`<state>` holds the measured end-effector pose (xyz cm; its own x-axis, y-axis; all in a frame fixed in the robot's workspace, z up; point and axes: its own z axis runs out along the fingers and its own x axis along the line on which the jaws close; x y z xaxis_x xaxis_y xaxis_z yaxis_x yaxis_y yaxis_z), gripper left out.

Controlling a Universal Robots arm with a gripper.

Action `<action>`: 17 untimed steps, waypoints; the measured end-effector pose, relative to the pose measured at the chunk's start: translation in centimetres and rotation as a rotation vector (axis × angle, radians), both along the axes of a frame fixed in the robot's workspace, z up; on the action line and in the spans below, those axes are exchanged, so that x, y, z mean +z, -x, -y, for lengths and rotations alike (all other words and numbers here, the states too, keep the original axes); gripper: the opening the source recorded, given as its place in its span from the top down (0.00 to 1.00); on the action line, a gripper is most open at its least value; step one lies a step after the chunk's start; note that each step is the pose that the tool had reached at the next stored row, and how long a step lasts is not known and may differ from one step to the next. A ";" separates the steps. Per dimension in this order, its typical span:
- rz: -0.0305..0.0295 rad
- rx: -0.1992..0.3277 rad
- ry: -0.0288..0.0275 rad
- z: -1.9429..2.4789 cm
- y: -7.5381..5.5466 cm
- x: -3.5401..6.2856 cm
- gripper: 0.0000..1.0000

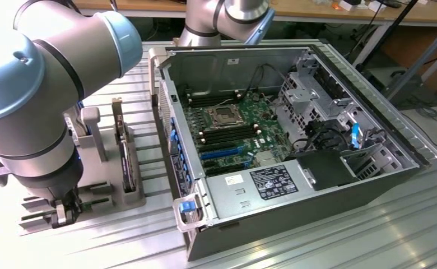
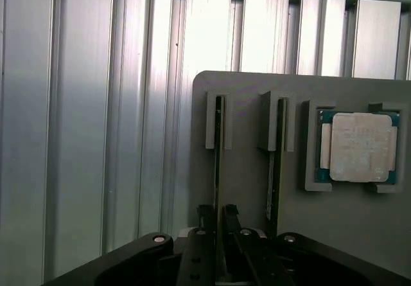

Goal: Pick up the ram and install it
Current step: 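Pick up the ram and move it above insertion slot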

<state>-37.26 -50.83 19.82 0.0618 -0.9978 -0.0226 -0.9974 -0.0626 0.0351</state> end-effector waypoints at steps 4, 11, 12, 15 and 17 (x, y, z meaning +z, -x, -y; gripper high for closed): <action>-0.0001 0.000 0.0000 0.00 0.0 0.00 0.86; 0.0000 0.000 0.0000 0.00 0.0 0.03 0.86; -0.0001 0.000 0.0001 0.00 0.0 0.16 0.86; -0.0001 0.000 0.0001 0.00 0.0 0.88 0.86; -0.0001 0.000 0.0000 -0.01 0.0 2.28 0.86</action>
<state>-37.26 -50.82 22.10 0.0617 -0.9978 -0.0226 -0.9974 -0.0625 0.0351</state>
